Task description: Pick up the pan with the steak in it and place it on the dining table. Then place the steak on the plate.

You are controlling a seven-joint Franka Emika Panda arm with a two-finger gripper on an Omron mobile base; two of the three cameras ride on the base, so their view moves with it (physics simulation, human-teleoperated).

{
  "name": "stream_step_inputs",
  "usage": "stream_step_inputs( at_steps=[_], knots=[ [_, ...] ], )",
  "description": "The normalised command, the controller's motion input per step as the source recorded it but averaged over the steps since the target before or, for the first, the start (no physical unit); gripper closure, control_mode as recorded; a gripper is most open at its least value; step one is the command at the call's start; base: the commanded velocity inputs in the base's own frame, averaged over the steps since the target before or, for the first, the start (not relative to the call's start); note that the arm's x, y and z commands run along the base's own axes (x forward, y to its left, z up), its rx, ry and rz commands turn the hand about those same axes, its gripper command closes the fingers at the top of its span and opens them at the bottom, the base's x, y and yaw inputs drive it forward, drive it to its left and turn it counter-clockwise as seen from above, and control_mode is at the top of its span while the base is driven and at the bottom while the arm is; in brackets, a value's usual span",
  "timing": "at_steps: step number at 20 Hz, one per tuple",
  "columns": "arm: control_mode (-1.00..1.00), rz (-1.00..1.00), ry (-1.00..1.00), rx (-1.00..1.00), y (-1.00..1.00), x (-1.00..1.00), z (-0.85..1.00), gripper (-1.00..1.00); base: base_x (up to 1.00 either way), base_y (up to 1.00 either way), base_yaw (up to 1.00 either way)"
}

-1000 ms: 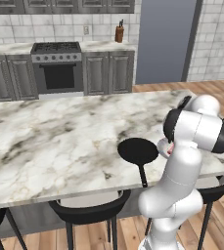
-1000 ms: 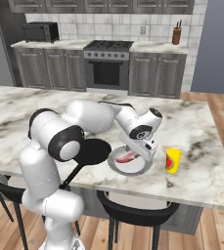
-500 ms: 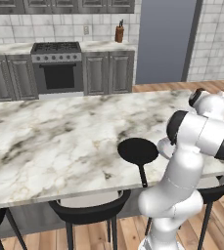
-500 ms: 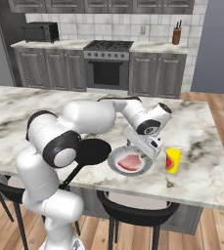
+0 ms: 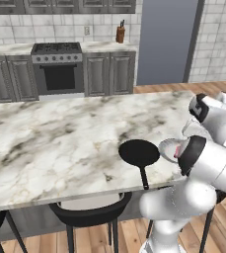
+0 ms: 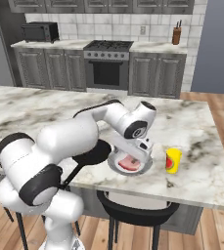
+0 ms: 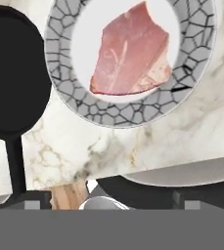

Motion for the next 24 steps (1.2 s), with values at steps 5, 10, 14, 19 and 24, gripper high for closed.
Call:
stream_step_inputs(
  at_steps=[5,10,14,19,24],
  knots=[
    [-1.00,0.07,-0.42,-0.31,0.27,-0.47,-0.05,-1.00,0.00,0.00,0.00],
    [-1.00,0.03,-0.09,-0.07,0.02,-0.17,-0.04,-1.00,0.00,0.00,0.00],
    [-1.00,0.07,-0.38,0.00,0.16,-0.50,0.16,-1.00,0.00,0.00,0.00],
    [-1.00,0.02,-0.47,-0.05,0.40,-0.48,0.14,-1.00,0.00,0.00,0.00],
    [-1.00,0.06,-0.42,-0.04,0.43,-0.31,0.43,-1.00,0.00,0.00,0.00]
  ],
)
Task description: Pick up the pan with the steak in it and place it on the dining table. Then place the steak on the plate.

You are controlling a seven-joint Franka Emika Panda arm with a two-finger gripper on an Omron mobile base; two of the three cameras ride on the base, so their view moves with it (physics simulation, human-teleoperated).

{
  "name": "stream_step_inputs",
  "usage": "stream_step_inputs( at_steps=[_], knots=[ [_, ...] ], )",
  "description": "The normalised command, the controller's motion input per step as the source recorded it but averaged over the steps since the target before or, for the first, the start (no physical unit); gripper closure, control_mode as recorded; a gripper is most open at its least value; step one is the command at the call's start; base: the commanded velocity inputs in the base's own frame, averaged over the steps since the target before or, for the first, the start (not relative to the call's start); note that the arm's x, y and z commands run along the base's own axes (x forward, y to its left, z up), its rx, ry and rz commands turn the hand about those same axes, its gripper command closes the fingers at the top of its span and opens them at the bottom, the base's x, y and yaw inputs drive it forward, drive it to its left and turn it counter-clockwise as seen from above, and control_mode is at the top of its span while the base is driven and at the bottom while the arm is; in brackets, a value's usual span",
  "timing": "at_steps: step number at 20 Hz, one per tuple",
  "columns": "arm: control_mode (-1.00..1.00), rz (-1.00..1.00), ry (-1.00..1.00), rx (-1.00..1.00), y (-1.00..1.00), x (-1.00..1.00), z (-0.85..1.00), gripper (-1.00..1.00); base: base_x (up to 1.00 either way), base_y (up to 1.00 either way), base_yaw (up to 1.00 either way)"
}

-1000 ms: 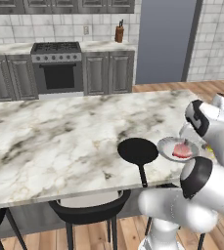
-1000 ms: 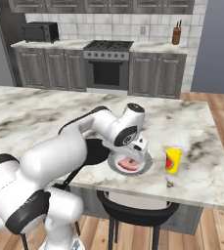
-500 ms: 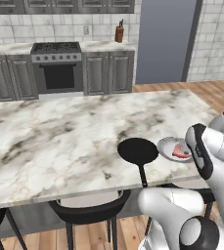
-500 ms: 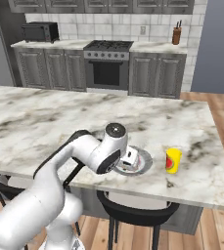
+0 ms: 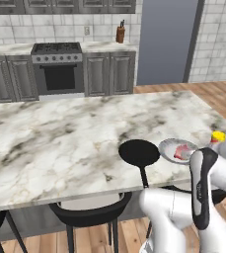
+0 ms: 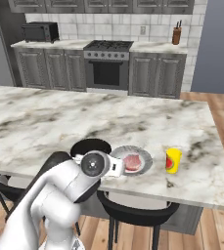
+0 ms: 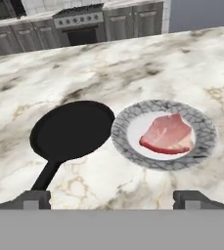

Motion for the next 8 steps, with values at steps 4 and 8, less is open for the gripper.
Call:
stream_step_inputs(
  at_steps=[4,8],
  knots=[
    [-1.00,0.04,-0.49,-0.01,0.44,-0.24,0.25,-1.00,0.00,0.00,0.00],
    [-1.00,0.04,-0.42,-0.02,0.45,-0.33,0.45,-1.00,0.00,0.00,0.00]
  ],
)
